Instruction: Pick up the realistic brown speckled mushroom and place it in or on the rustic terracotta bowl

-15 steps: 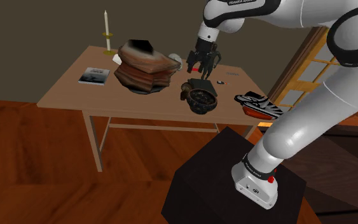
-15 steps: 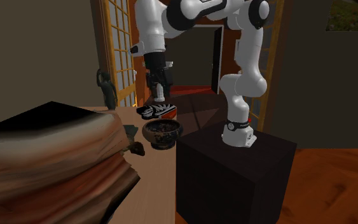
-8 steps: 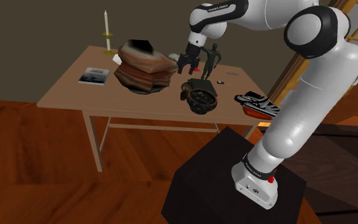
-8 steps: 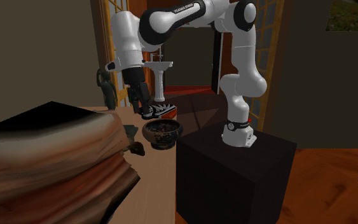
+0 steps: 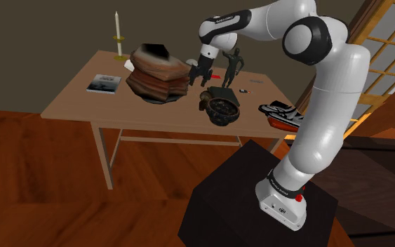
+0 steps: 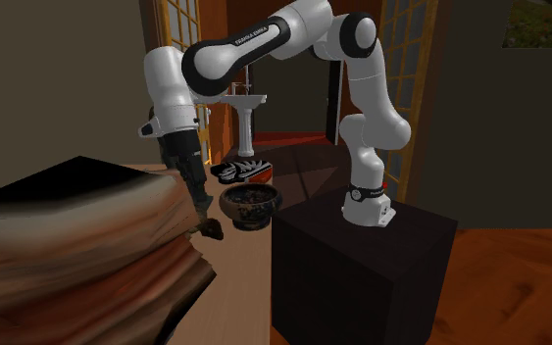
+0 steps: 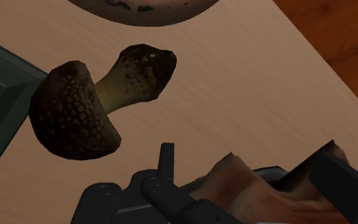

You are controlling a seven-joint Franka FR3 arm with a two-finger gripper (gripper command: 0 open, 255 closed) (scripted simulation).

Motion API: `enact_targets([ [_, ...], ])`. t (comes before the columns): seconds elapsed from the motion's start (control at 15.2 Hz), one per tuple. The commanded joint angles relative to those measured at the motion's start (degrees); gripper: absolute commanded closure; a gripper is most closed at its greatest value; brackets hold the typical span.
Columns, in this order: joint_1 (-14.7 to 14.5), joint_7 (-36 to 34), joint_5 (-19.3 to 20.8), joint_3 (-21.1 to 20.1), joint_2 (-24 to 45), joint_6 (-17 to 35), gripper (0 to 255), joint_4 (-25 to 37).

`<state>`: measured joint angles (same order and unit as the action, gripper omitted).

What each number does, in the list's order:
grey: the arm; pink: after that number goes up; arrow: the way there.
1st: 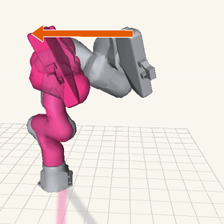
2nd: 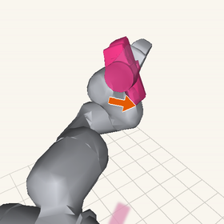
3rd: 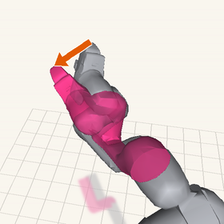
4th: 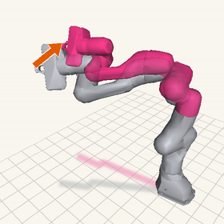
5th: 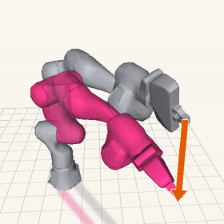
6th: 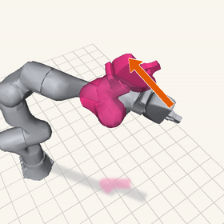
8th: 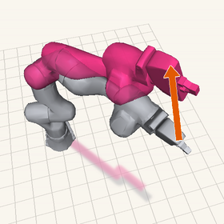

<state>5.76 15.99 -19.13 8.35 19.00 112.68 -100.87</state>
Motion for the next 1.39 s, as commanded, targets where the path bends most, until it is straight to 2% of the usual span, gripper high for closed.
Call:
enact_targets([
  [0.0,-0.12,0.17,-0.26,-0.14,0.42,1.12,0,-0.68],
  [0.2,-0.44,0.48,-0.74,-0.43,1.25,3.51,0,-2.23],
  [0.73,-0.53,0.51,-0.78,-0.33,1.25,3.51,0,-2.23],
  [0.79,-0.49,0.61,-0.72,-0.26,0.67,3.51,255,-2.83],
  [1.32,-0.58,0.73,-0.63,-0.21,-0.43,4.04,255,-4.45],
])
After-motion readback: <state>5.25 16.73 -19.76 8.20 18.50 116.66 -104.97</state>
